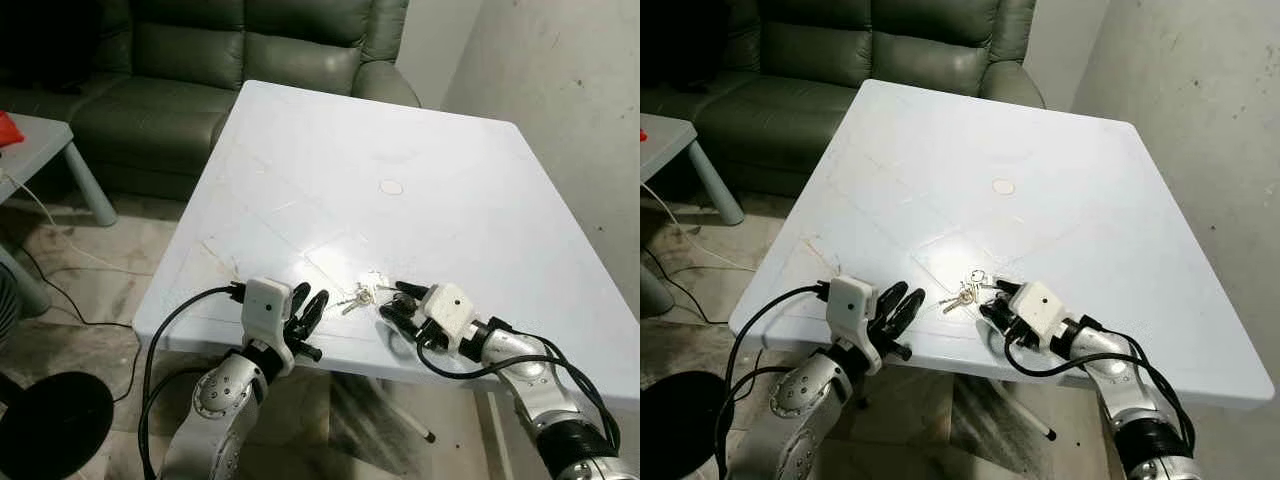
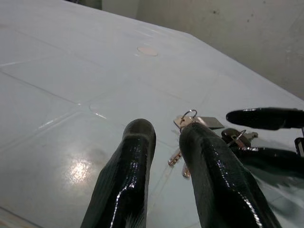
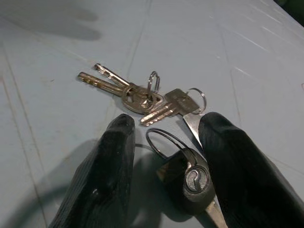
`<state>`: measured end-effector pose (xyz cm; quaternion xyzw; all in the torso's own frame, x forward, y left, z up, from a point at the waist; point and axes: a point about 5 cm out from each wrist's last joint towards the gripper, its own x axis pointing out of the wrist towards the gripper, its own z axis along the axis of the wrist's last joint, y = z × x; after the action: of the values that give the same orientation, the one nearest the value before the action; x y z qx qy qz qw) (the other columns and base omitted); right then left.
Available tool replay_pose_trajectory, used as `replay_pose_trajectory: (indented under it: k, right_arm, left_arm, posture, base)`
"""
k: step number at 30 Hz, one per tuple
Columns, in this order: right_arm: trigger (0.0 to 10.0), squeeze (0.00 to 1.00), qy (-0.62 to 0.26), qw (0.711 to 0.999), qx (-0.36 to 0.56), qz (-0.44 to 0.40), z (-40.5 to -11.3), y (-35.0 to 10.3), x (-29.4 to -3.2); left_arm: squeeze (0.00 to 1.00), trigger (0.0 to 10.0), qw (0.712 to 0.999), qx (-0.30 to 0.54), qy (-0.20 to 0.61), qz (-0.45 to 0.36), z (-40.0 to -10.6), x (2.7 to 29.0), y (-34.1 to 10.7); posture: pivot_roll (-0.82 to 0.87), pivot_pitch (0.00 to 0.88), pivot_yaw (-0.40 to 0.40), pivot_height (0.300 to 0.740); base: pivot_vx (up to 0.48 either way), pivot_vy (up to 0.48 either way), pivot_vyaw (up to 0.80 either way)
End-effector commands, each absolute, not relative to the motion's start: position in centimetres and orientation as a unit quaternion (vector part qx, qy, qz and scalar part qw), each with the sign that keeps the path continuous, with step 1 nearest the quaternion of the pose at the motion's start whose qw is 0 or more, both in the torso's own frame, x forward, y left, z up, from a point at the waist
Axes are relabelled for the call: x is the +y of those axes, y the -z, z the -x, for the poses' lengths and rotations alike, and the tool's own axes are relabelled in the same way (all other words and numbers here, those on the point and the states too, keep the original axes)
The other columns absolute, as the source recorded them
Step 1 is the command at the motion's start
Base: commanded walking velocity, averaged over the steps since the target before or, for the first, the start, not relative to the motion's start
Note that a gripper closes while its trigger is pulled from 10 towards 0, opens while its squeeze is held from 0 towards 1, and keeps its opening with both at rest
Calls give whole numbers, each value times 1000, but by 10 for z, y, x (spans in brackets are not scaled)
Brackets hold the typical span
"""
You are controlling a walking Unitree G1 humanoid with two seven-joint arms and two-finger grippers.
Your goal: Hang keys on a hook
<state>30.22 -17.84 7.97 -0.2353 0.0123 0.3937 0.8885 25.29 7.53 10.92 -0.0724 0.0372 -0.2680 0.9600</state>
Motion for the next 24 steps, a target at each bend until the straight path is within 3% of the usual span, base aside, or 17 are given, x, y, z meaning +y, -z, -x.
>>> replay_pose_trajectory:
  k: [1, 5, 6, 7, 8, 9, 22, 23, 24]
  right_arm:
    - [10000, 0, -397, 885, 13, 243, -303, -80, -180]
    - [10000, 0, -389, 887, 7, 249, -305, -81, -180]
    - [6627, 0, -385, 888, 6, 250, -306, -81, -180]
    - [6627, 0, -385, 888, 6, 250, -306, -81, -180]
    - [392, 0, -385, 889, 5, 250, -306, -81, -180]
    - [0, 0, -378, 890, 2, 254, -307, -82, -180]
    - [0, 0, -369, 891, -3, 266, -309, -83, -183]
    - [392, 0, -371, 890, -1, 266, -309, -82, -183]
    - [2353, 0, -376, 888, 3, 266, -309, -82, -184]
  left_arm:
    - [0, 10000, 958, 34, 274, 71, -251, 71, -112]
    - [0, 10000, 958, 34, 274, 72, -251, 70, -112]
    - [0, 10000, 958, 34, 274, 72, -251, 70, -112]
    - [0, 10000, 958, 34, 274, 72, -251, 70, -112]
    - [0, 10000, 959, 34, 274, 72, -251, 70, -112]
    - [0, 10000, 959, 34, 273, 72, -251, 70, -113]
    - [0, 10000, 959, 33, 273, 71, -251, 71, -113]
    - [0, 10000, 959, 33, 273, 71, -252, 70, -113]
    - [0, 10000, 959, 33, 273, 71, -252, 70, -113]
  posture:
    - [98, 86, -119, 740]
    - [100, 83, -123, 740]
    - [101, 84, -122, 740]
    - [101, 84, -122, 740]
    - [102, 83, -123, 740]
    - [102, 83, -123, 740]
    - [99, 86, -122, 740]
    - [100, 84, -122, 740]
    - [100, 84, -122, 740]
  base:
    - [0, 0, 0]
    - [0, 0, 0]
    - [0, 0, 0]
    - [0, 0, 0]
    - [0, 0, 0]
    - [0, 0, 0]
    - [0, 0, 0]
    - [0, 0, 0]
    - [0, 0, 0]
